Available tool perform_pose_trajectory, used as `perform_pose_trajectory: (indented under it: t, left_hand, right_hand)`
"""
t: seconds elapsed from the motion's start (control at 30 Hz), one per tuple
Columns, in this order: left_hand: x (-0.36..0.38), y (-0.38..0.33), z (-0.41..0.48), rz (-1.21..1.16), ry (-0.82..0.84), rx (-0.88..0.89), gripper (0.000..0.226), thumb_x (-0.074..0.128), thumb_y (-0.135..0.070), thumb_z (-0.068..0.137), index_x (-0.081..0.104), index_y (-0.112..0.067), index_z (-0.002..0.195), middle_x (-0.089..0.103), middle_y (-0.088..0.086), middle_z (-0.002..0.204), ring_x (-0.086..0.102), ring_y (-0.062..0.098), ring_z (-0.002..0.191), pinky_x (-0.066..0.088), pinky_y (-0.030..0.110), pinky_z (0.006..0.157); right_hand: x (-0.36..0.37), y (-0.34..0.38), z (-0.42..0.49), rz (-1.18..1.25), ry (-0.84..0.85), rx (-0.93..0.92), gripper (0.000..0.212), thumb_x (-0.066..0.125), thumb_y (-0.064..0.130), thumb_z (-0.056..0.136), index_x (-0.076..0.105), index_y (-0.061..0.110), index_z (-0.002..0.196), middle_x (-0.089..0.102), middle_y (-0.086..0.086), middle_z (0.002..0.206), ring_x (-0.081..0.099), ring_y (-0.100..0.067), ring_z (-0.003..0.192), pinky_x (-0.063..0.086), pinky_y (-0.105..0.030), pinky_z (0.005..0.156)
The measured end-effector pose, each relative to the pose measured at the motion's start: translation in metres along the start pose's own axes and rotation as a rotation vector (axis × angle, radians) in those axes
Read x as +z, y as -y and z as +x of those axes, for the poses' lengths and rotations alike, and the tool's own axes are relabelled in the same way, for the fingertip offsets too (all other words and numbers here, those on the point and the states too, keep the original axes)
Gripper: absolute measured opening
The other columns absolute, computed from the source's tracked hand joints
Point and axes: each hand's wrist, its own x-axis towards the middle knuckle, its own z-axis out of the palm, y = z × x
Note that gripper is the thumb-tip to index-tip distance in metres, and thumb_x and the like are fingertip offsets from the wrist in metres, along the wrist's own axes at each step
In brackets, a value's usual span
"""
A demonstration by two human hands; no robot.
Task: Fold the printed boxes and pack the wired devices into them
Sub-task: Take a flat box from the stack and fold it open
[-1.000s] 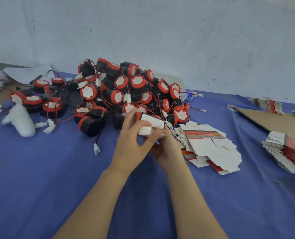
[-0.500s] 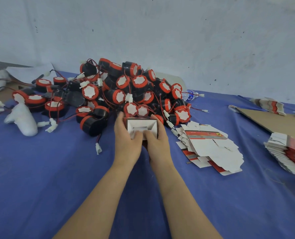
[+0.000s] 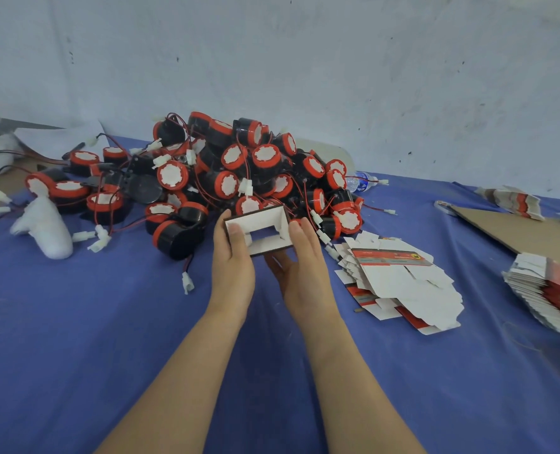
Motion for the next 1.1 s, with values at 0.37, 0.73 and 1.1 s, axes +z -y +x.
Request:
perform_pose_trajectory:
  t: [0.37,0.73,1.1]
  left_hand:
    - [0.004,0.002,-0.003,-0.077,0.099,-0.07,0.032,0.034,-0.035,0.104,0.046,-0.029,0.133,0.062,-0.006,0.122,0.062,0.006,0.106,0.053,0.027,0.09]
    - [0.003,0.0,-0.011,0.248,0.099,0.13,0.051,0.042,-0.041,0.099,0.027,-0.028,0.146,0.04,-0.013,0.14,0.044,-0.012,0.114,0.039,0.0,0.083]
    - [0.013,0.003,-0.001,0.233,0.31,-0.021,0.026,0.028,-0.051,0.1,0.043,-0.051,0.122,0.036,-0.006,0.152,0.03,0.012,0.142,0.026,0.035,0.116]
  right_hand:
    - [-0.003,0.006,-0.002,0.041,0.035,-0.057,0.047,0.059,0.007,0.088,0.049,0.033,0.126,0.067,-0.005,0.119,0.065,-0.019,0.105,0.054,-0.026,0.083]
    - [0.005,0.02,-0.008,-0.075,-0.182,-0.072,0.05,0.066,0.024,0.089,0.046,0.024,0.135,0.067,-0.006,0.115,0.067,-0.022,0.105,0.054,-0.04,0.093]
    - [0.001,0.025,-0.011,-1.019,-0.006,-0.551,0.07,0.051,0.012,0.096,0.016,0.042,0.15,0.057,0.02,0.07,0.055,0.004,0.059,0.04,-0.01,0.057]
